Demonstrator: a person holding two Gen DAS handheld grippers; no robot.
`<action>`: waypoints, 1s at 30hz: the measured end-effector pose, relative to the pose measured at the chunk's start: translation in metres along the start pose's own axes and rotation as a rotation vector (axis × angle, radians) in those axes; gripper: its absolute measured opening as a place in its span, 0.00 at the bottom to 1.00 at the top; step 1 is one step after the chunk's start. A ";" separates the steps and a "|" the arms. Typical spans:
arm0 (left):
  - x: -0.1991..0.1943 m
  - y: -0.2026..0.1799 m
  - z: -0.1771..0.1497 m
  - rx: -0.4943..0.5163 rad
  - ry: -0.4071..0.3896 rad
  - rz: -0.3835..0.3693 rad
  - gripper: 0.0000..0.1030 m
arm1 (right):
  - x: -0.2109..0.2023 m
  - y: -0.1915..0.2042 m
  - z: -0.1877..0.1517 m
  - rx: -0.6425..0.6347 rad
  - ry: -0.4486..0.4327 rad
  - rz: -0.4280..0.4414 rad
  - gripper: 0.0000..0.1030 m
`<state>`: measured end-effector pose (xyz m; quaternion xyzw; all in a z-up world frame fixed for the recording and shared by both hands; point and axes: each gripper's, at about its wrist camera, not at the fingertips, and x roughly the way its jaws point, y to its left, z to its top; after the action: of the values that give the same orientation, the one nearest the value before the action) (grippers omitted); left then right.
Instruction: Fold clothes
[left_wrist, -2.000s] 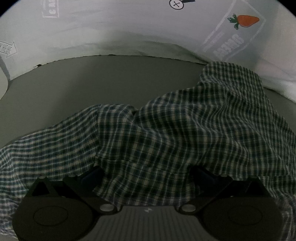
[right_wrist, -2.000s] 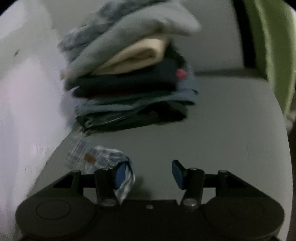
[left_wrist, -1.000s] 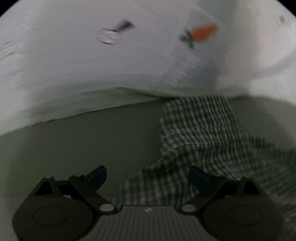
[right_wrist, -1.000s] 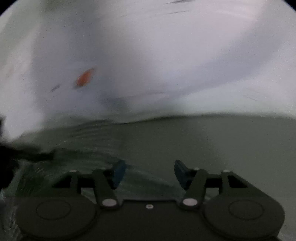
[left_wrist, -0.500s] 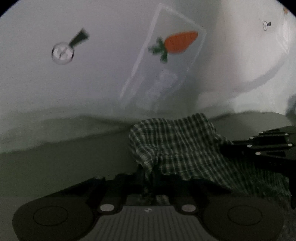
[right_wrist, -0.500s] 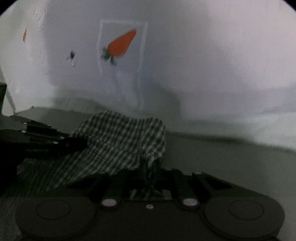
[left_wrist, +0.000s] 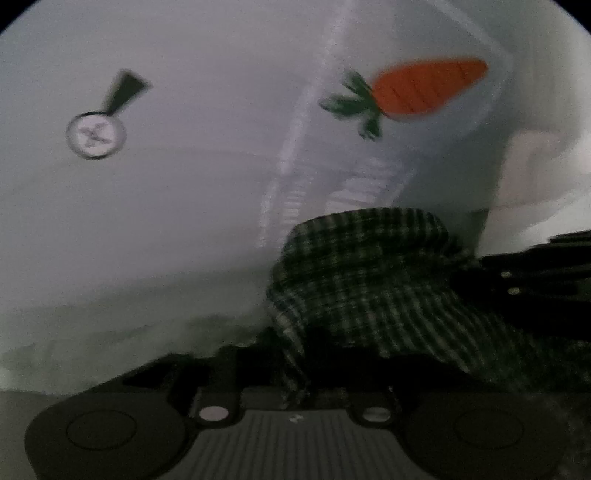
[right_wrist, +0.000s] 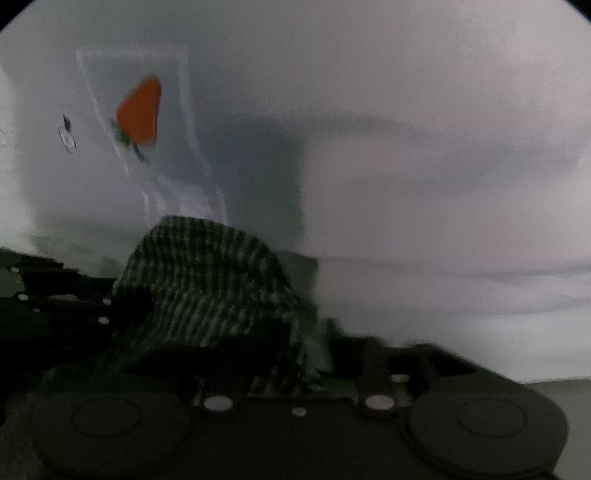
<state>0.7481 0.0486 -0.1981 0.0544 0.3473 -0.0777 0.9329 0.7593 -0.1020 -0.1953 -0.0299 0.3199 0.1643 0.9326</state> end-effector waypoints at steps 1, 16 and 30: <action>-0.007 0.005 -0.001 -0.022 -0.008 -0.007 0.58 | -0.010 -0.003 0.000 0.019 -0.014 0.012 0.58; -0.220 0.043 -0.105 -0.182 -0.082 0.057 0.84 | -0.238 -0.020 -0.087 0.205 -0.158 -0.017 0.79; -0.380 0.042 -0.294 -0.412 0.207 0.230 0.84 | -0.373 -0.008 -0.266 0.287 0.150 -0.226 0.57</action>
<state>0.2840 0.1766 -0.1682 -0.0899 0.4410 0.1072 0.8865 0.3294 -0.2591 -0.1806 0.0555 0.4033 0.0084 0.9134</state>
